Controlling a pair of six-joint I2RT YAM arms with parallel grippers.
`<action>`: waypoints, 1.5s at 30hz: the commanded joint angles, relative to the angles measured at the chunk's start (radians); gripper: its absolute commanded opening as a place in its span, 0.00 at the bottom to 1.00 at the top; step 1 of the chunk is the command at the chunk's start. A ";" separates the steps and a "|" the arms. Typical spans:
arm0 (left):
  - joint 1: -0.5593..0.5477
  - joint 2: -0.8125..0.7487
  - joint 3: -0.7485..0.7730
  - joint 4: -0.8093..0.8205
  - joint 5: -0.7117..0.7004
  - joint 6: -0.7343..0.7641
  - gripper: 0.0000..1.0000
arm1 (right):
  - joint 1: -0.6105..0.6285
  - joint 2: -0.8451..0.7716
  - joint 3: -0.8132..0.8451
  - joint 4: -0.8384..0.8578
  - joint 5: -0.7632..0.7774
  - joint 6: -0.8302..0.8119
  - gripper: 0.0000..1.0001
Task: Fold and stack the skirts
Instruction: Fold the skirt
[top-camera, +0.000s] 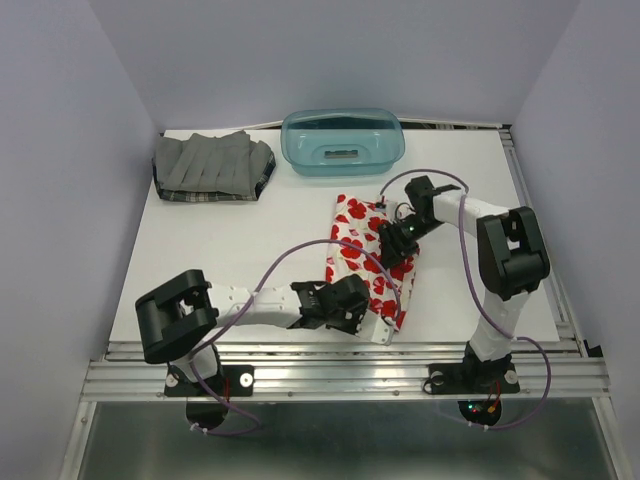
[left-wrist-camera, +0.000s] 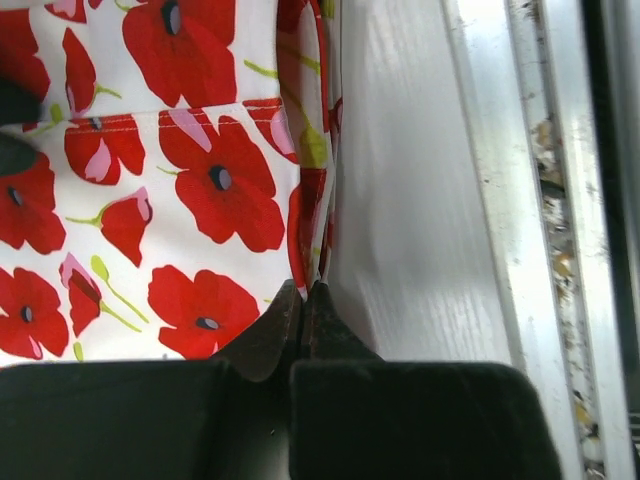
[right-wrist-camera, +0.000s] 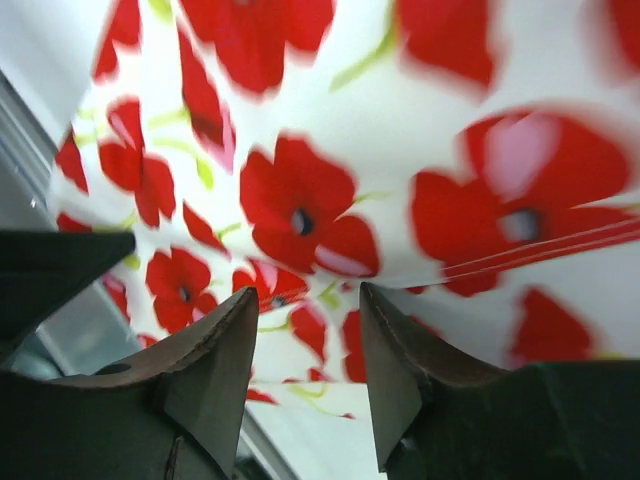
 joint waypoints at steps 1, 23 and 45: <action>-0.002 -0.053 0.051 -0.182 0.092 -0.038 0.00 | -0.004 -0.084 0.169 0.051 0.017 0.006 0.52; 0.049 0.089 0.064 -0.228 0.196 -0.019 0.49 | 0.102 0.051 0.059 0.086 -0.081 0.028 0.48; -0.140 0.103 0.028 -0.199 0.063 -0.215 0.59 | 0.177 0.033 -0.131 0.168 -0.037 0.046 0.43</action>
